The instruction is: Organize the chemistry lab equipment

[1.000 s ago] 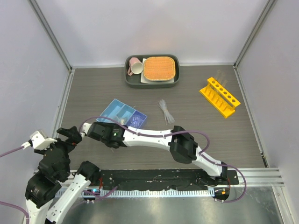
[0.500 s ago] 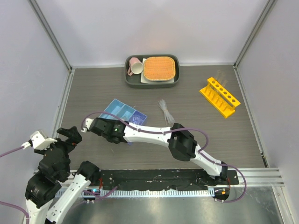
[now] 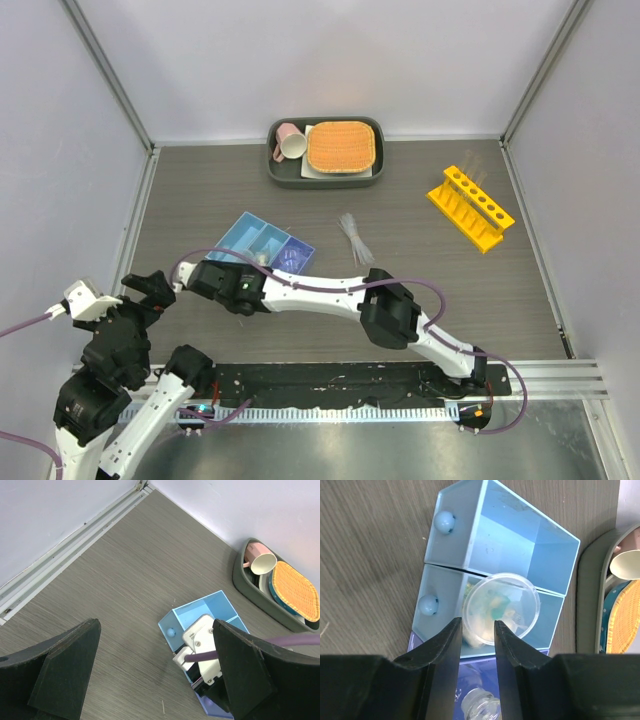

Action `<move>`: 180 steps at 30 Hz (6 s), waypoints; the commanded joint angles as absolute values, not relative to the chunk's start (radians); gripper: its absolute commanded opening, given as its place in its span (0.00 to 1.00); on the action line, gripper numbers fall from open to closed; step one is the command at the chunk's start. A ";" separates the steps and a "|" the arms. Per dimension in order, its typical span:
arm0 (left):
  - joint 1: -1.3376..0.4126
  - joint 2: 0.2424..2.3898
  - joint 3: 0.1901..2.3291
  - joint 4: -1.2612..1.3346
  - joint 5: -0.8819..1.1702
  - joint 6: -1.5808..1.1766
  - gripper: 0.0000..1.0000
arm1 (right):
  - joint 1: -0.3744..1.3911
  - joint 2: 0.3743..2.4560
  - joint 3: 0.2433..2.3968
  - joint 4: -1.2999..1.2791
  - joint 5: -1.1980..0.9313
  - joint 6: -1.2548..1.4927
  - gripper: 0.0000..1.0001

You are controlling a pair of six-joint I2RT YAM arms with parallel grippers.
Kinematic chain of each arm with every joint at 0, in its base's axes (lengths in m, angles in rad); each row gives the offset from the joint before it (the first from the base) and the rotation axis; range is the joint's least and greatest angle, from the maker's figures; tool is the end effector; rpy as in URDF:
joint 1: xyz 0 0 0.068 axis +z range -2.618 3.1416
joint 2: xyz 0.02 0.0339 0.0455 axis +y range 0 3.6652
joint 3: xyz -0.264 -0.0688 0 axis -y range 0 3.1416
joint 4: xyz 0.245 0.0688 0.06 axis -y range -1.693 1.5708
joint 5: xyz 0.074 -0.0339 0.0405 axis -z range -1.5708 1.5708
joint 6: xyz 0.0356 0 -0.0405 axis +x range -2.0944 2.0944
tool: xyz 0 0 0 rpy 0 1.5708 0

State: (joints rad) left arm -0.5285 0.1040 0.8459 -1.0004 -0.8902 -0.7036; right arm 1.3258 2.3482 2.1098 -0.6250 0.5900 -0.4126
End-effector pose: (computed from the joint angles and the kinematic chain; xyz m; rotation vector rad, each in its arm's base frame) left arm 0.0059 0.0286 0.3260 -0.7375 1.5685 -0.0904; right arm 0.1465 0.5043 0.2234 -1.5571 1.6466 -0.2476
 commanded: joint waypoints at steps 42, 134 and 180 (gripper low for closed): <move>-0.531 0.110 0.865 -0.983 -0.908 -0.715 1.00 | 1.325 2.315 2.033 -0.606 0.621 -0.396 0.36; -0.529 0.137 0.864 -0.976 -0.897 -0.704 1.00 | 1.147 2.307 2.146 -0.522 0.701 -0.235 0.39; -0.531 0.127 0.864 -0.982 -0.900 -0.707 1.00 | 1.195 2.255 2.094 -0.419 0.841 -0.259 0.39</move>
